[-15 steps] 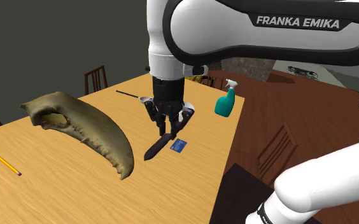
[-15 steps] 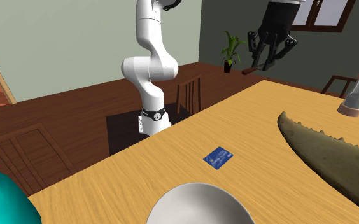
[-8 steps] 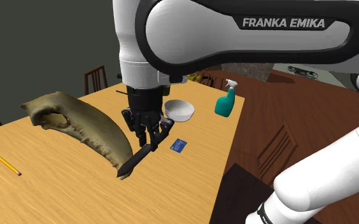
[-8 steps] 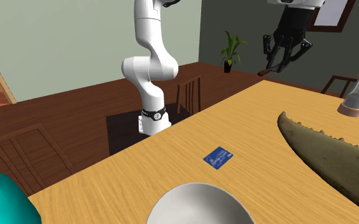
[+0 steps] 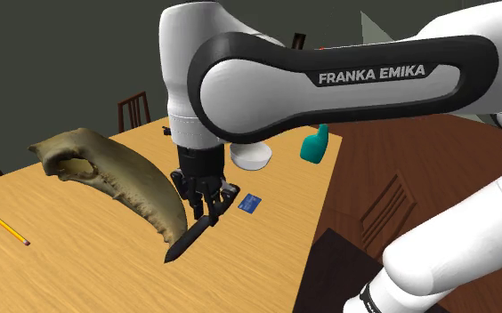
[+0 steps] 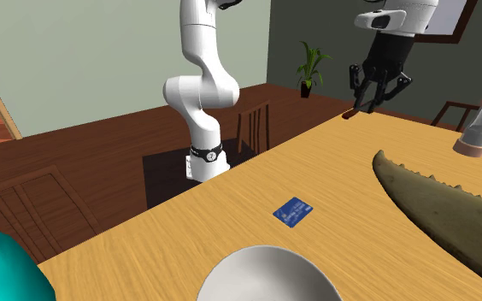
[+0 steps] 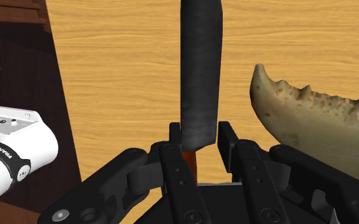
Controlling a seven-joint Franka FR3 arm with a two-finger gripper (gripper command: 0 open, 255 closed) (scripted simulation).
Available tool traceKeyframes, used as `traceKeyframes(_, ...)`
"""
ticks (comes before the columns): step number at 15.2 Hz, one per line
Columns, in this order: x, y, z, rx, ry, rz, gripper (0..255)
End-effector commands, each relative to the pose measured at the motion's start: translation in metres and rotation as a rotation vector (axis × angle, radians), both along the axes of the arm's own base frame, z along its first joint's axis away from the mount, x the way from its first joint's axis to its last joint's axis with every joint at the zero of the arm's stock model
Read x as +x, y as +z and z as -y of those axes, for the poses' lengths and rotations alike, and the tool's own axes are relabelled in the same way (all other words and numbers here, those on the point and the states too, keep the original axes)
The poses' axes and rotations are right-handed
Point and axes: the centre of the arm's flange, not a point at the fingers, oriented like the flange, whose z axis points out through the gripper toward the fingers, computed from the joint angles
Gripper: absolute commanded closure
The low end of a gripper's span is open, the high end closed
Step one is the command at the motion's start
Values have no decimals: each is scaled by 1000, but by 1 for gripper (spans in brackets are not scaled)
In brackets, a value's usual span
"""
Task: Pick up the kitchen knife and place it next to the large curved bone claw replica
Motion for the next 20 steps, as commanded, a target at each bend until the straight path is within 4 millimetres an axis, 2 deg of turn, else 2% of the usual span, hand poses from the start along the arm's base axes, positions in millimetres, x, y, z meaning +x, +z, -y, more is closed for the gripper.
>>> traceKeyframes(1, 0, -12, -1, 0, 0, 0, 255)
traceKeyframes(20, 0, -112, -1, 0, 0, 0, 255)
